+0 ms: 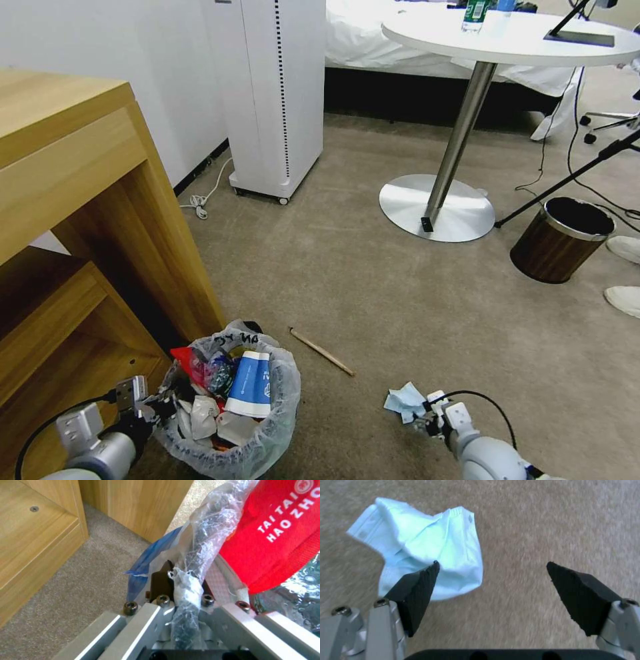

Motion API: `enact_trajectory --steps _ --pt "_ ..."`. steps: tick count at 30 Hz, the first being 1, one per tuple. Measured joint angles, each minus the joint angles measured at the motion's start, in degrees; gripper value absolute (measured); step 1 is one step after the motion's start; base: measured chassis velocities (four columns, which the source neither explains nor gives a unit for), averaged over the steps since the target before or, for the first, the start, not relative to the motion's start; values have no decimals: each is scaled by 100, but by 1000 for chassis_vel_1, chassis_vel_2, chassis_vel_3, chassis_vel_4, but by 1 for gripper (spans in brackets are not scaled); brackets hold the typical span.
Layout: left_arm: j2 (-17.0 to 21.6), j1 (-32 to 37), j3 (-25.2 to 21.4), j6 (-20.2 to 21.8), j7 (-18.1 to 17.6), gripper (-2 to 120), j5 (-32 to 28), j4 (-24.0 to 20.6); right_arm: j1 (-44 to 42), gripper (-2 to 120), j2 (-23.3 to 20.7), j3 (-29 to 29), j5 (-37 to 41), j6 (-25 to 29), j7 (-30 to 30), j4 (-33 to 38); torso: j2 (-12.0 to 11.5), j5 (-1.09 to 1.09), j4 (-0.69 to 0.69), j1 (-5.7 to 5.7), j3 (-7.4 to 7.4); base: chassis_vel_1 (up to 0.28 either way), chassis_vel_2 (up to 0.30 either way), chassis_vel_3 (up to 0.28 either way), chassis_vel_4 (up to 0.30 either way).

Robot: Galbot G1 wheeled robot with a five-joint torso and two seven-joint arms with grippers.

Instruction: Pick up the trash bin and place the garbage on the floor into it.

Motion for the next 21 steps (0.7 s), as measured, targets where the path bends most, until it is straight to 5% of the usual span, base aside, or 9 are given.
enact_trajectory --steps 8,21 --pt "-82 -24 6 -33 5 0 21 12 485 83 248 -447 -96 186 -81 -328 0 1 1 0 0 0 0 0 0" --pt "-97 -90 13 -37 17 0 34 20 275 76 222 -430 -227 161 18 117 0 0 1 0 0 0 0 0 0"
